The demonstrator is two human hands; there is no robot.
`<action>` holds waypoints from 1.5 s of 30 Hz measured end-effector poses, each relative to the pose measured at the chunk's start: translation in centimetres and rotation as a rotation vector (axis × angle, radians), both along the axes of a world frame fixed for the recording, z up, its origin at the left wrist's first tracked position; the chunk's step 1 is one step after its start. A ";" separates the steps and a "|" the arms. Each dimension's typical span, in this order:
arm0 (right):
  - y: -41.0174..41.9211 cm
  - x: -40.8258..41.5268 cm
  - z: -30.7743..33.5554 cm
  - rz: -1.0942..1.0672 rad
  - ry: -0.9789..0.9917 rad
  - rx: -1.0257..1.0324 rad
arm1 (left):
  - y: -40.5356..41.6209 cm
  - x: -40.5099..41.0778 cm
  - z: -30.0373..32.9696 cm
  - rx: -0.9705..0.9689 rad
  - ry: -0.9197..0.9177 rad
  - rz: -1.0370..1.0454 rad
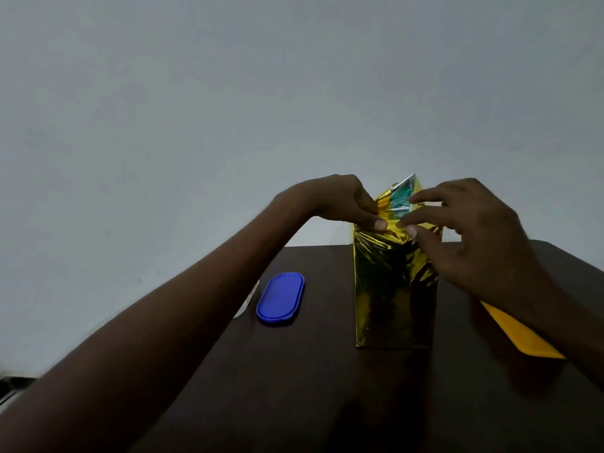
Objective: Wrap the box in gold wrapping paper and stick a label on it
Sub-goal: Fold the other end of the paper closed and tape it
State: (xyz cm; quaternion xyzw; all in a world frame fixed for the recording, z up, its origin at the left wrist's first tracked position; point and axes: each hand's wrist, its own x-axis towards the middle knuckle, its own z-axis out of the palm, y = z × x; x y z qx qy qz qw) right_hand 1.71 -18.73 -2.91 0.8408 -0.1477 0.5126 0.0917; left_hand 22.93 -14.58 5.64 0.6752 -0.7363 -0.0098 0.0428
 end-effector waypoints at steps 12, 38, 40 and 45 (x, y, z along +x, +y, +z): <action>0.2 0.1 -2.0 -0.006 -0.009 0.092 | -0.4 0.2 0.0 0.012 0.099 -0.024; -0.3 0.3 -3.3 -0.035 0.044 0.167 | 0.7 0.2 -1.7 -0.346 0.248 -0.075; -0.2 0.3 -3.4 -0.044 0.038 0.167 | 0.6 0.0 -2.0 -0.286 0.244 -0.059; -0.3 0.4 -3.5 -0.036 0.033 0.170 | 0.4 -0.1 -2.2 -0.239 0.250 -0.073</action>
